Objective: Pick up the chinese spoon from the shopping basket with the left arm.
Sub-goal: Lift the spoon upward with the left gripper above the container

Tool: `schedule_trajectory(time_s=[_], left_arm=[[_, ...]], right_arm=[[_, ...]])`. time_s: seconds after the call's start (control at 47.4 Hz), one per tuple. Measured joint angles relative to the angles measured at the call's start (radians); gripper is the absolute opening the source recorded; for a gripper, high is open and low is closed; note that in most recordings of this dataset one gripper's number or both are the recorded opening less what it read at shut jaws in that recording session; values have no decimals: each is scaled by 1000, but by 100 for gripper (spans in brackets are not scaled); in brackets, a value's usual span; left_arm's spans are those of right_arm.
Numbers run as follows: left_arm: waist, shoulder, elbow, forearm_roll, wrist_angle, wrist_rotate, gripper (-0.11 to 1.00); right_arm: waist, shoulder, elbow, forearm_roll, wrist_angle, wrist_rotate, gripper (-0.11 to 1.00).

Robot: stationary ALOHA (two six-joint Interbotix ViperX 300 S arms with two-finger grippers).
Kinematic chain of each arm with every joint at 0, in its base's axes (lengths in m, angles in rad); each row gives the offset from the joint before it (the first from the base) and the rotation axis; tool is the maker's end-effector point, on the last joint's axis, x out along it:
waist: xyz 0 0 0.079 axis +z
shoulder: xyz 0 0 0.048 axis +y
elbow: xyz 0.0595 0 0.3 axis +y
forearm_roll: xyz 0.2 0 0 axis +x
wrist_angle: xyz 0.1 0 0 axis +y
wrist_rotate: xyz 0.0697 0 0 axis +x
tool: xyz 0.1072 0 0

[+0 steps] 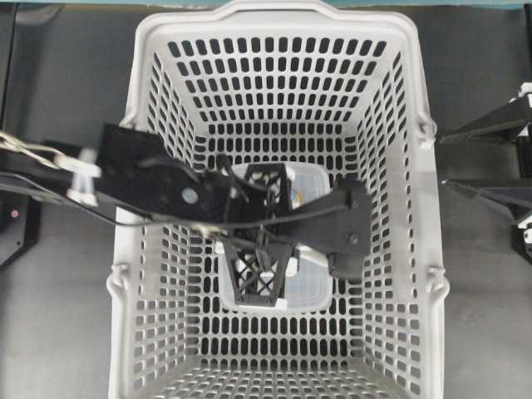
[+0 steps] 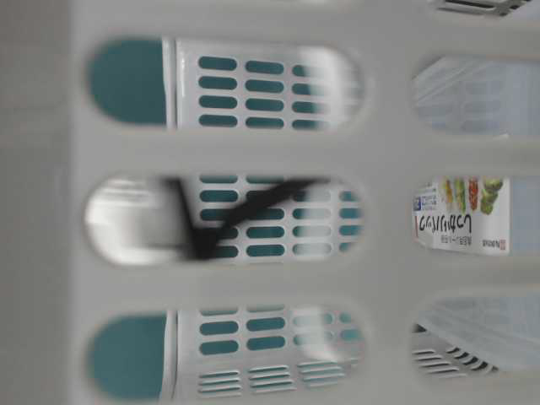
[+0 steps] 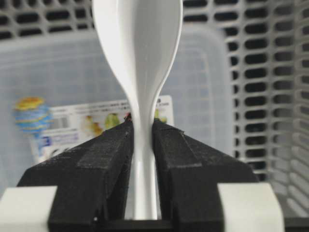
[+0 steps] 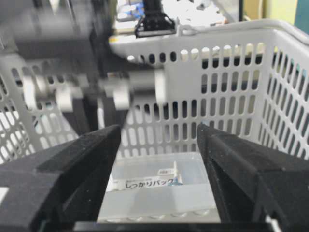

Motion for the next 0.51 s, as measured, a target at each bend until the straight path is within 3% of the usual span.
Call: schedule_trajectory(time_s=[0.316,0.506], left_arm=[[17,-11,-262,0,255,2,12],[26,-8,-334,-2,354,2,12]], right_arm=[[-2,-3,0,0,-2,0,63],[-2,-3,0,0,0,0,63]])
